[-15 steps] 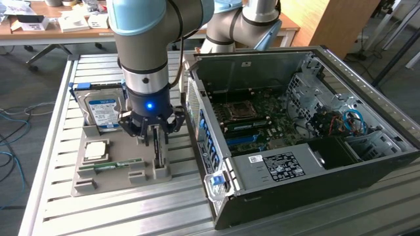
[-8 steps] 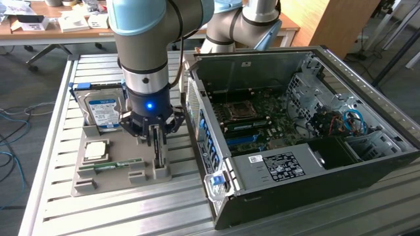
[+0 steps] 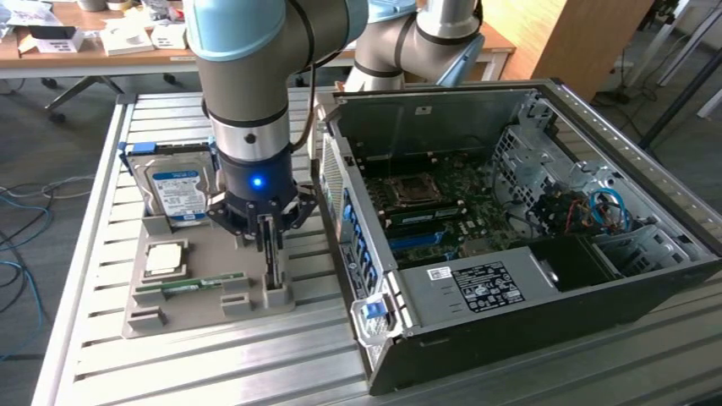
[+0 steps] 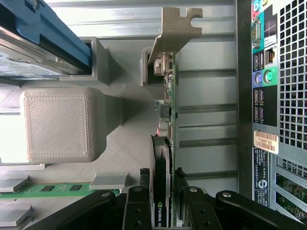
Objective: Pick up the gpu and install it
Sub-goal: 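Pick up the gpu and move the gpu toward the slot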
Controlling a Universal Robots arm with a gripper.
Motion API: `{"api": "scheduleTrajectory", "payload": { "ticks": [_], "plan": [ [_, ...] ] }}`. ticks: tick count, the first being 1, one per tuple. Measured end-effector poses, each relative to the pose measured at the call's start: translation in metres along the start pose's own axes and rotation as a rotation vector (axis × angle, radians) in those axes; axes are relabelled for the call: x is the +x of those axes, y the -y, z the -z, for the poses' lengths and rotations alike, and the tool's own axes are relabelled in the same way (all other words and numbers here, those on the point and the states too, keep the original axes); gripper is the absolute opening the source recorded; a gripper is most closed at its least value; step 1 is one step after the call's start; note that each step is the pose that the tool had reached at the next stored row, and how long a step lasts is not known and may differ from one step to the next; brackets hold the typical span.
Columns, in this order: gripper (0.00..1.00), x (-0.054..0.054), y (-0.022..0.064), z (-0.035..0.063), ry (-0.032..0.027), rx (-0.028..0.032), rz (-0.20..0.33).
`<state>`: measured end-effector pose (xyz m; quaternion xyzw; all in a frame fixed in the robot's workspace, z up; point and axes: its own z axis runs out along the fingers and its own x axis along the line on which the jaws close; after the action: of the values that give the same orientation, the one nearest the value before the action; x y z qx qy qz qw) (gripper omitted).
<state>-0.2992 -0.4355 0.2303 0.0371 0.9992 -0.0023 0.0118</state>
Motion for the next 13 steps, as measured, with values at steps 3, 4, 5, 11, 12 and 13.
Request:
{"api": "scheduleTrajectory", "payload": {
  "ticks": [3, 4, 5, 11, 12, 13],
  "plan": [
    [0.33, 0.0000, 0.0000, 0.0000, 0.0000, 0.0000, 0.000],
    [0.33, 0.0000, 0.0000, 0.0000, -0.0001, 0.0000, 0.000],
    [0.32, 0.0000, 0.0000, 0.0000, -0.0001, 0.0001, 0.000],
    [0.26, 0.0000, 0.0000, 0.0000, 0.0000, 0.0000, 0.000],
    [0.26, 0.0000, 0.0000, 0.0000, 0.0000, 0.0000, 0.000],
    [0.26, 0.0000, 0.0000, 0.0000, 0.0000, 0.0001, 0.000]
  ]
}}
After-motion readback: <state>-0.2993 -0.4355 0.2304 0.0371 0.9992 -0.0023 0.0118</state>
